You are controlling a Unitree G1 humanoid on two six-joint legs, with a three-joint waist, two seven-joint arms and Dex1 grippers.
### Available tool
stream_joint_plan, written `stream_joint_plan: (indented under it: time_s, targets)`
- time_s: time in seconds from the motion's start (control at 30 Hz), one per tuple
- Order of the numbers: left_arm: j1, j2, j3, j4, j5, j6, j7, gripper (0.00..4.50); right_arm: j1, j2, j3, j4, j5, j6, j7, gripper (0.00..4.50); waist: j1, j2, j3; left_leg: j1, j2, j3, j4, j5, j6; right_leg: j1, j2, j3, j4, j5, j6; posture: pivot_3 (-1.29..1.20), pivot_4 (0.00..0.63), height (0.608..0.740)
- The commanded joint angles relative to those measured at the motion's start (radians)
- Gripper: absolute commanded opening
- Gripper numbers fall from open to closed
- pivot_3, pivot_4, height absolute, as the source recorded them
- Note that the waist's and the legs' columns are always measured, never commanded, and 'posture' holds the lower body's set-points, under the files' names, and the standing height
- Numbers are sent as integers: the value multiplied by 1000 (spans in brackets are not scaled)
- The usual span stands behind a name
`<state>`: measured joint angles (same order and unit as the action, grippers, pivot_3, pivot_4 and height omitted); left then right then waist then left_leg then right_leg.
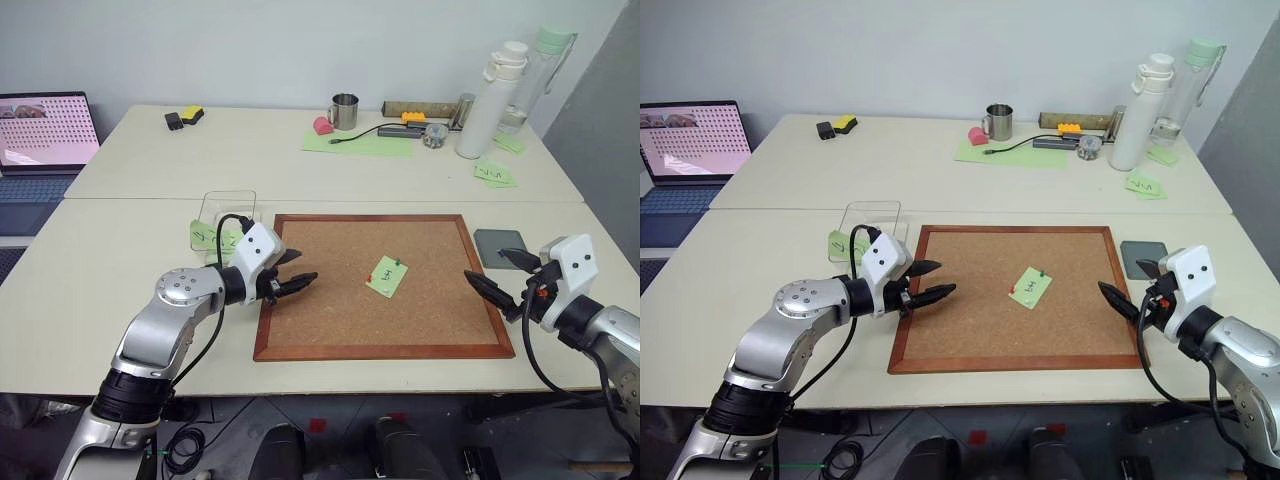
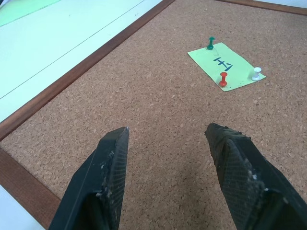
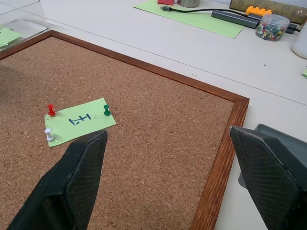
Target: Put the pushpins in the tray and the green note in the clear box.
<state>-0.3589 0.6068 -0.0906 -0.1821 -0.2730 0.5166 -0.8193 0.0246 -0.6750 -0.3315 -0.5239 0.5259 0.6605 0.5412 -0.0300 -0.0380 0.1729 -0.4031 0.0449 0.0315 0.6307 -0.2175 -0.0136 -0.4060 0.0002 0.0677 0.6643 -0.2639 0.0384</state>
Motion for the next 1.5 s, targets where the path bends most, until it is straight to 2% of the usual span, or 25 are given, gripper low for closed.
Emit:
stream_joint_plan:
  time_s: [0.03,1.27,1.5]
  targets:
    - [-17,13,24,-14,-5,-9,-4,2724,-7,-7,-22,-22,0,-19,1,4257,0,0,0,0,0,0,0,0,0,0,0,0,0,0,0,0,150,740]
    - [-11,10,39,-24,-35,35,-1,2724,-5,-1,-24,-28,17,-16,4,4257,0,0,0,0,0,0,0,0,0,0,0,0,0,0,0,0,150,740]
    - [68,-49,86,-109,-86,33,52,2724,9,33,-8,-53,7,-58,2,4257,0,0,0,0,1,0,0,0,0,0,0,1,0,0,0,0,150,740]
